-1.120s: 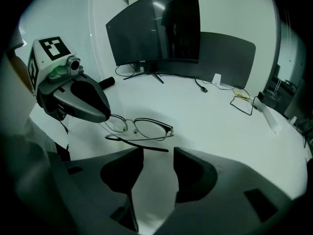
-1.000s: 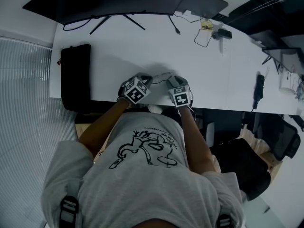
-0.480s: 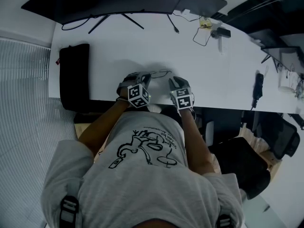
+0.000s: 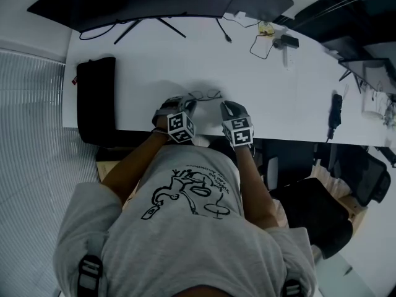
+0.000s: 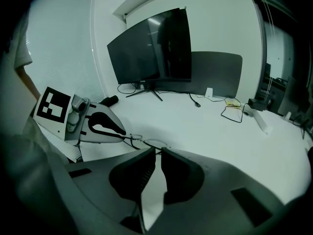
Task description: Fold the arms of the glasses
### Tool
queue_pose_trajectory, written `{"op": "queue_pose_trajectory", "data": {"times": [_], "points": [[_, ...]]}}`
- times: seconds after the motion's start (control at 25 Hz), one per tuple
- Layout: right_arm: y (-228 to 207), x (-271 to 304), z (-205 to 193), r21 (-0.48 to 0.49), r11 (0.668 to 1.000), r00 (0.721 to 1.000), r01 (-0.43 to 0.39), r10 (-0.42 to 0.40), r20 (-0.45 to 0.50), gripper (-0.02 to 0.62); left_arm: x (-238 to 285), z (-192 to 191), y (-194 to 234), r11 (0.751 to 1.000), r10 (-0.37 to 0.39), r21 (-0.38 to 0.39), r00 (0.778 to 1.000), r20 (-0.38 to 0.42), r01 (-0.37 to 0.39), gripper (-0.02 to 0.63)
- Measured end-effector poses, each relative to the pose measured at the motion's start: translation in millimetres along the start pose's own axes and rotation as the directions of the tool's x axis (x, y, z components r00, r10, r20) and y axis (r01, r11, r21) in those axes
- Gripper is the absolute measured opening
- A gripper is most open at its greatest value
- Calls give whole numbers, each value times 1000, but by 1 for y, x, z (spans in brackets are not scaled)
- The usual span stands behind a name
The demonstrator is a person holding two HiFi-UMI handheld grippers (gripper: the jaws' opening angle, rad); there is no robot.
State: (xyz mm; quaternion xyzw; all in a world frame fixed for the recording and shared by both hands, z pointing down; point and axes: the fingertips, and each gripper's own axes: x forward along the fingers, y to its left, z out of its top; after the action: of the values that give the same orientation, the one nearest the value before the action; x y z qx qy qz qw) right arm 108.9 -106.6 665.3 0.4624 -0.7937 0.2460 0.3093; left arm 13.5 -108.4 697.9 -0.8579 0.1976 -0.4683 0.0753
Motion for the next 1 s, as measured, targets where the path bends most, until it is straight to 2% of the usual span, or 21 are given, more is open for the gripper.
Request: {"op": "queue_pose_trajectory", "data": {"times": [0.2,0.36,0.48,0.68,0.84,1.0], "points": [[1,-13,12,9,1000,999,-7,7,34,39,-7,4,-2,999,-11,-52,1000,19,12,44],[2,-26,25,8,1000,998,-13,12,68,35,-20,13,7,986,4,-164,998,70,8,43],[2,-38,37,10,1000,995,-19,18,99,35,-37,28,20,959,26,-282,991,132,12,40],[4,-62,60,4,1000,990,-22,21,138,35,-66,52,43,897,65,-440,972,225,41,32],[7,-79,79,-4,1000,985,-26,26,173,35,-91,70,59,855,98,-514,952,292,70,31],[11,-99,102,-12,1000,977,-26,28,212,35,-117,87,70,825,123,-557,932,342,96,29]]}}
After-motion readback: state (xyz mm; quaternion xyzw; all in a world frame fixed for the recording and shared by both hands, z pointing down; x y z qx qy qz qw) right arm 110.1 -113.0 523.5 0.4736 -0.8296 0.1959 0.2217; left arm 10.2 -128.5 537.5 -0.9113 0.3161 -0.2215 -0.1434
